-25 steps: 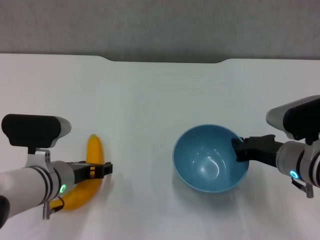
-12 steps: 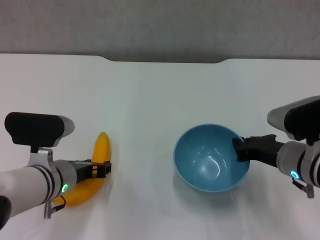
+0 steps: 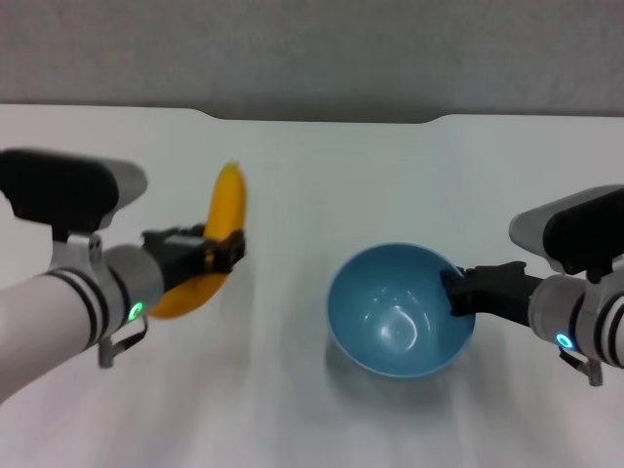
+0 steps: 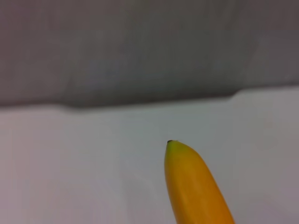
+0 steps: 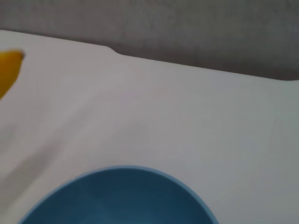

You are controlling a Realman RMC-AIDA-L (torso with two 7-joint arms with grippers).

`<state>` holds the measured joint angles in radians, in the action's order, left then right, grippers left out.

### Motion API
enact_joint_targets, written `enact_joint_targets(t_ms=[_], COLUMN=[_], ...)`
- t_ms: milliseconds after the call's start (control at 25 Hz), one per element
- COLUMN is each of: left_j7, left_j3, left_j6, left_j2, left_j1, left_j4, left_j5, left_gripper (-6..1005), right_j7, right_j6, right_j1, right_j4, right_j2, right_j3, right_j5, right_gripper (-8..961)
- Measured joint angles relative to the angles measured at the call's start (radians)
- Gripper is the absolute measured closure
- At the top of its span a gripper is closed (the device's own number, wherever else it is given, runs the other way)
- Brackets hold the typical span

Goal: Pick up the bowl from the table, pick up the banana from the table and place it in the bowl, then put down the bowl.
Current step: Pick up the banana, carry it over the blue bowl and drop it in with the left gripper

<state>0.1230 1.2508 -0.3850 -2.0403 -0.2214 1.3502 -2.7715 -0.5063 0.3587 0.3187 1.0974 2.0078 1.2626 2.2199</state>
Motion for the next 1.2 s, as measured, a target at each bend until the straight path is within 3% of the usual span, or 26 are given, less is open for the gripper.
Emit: enact_joint_targets(t_ms=[320, 640, 1200], left_j7=[-0.231, -0.478, -0.514], left_j3=[-0.021, -0.154, -0.198], left_j6=[0.019, 0.156, 0.223], left_j2=[0.000, 0.001, 0.000], left_j1=[0.046, 0.054, 0.013], left_j4=[0.174, 0.180, 0.082], left_j5=[0.340, 0.584, 0.686], left_gripper=[504, 506, 507], right_j7=[0.001, 0.000, 0.000], right_j6=[-0.002, -0.009, -0.022], right_j1=[0.024, 0.035, 0.063], right_j4=[0.031, 0.046, 0.047], right_j2=[0.000, 0.000, 0.000], right_j3=[-0.045, -0.050, -0.094], right_j5=[-0.030, -0.140, -0.184], right_gripper=[903, 902, 901])
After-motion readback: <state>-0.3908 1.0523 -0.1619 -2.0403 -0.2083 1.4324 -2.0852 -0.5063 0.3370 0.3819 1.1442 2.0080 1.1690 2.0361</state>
